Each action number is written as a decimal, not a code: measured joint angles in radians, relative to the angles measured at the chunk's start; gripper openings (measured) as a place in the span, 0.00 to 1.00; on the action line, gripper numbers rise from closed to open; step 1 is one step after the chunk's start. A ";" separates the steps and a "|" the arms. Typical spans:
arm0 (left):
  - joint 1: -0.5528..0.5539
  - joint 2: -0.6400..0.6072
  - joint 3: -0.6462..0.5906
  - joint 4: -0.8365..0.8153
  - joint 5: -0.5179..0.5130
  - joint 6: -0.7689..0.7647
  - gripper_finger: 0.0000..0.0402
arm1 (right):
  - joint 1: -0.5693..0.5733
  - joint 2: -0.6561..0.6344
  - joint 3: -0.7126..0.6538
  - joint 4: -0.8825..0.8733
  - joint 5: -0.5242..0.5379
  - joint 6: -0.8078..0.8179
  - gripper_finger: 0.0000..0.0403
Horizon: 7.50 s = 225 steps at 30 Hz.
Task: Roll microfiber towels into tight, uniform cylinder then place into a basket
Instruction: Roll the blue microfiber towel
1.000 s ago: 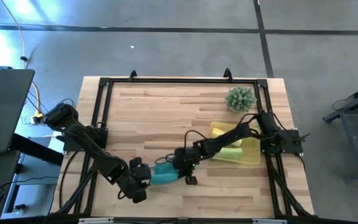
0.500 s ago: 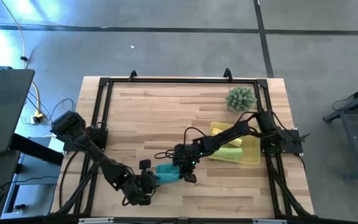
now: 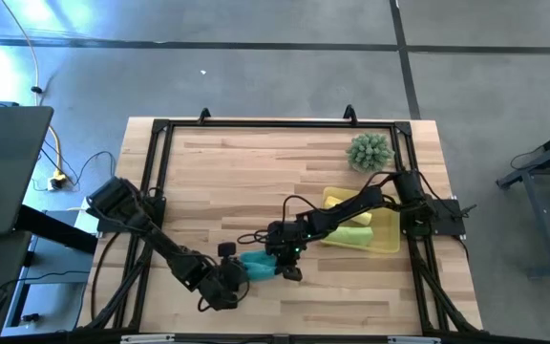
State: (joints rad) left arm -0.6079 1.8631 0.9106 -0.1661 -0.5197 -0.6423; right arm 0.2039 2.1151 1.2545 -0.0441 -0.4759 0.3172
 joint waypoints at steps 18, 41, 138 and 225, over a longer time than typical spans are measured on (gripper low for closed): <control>0.008 0.002 0.000 -0.031 0.089 -0.200 0.05 | 0.105 -0.182 -0.003 -0.050 0.197 -0.402 0.30; 0.016 0.002 -0.004 0.038 0.139 -0.222 0.04 | 0.233 -0.021 0.003 -0.002 0.735 -0.540 0.48; 0.117 -0.153 0.163 -0.467 -0.104 0.123 0.27 | 0.045 -0.175 0.001 -0.121 0.613 -0.012 0.00; 0.294 0.070 0.205 -0.269 0.687 0.145 0.02 | 0.434 -0.152 -0.001 -0.130 0.979 -0.483 0.34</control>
State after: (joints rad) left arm -0.3141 1.9328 1.1160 -0.4354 0.1675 -0.4969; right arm 0.6381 1.9628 1.2533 -0.1743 0.5030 -0.1657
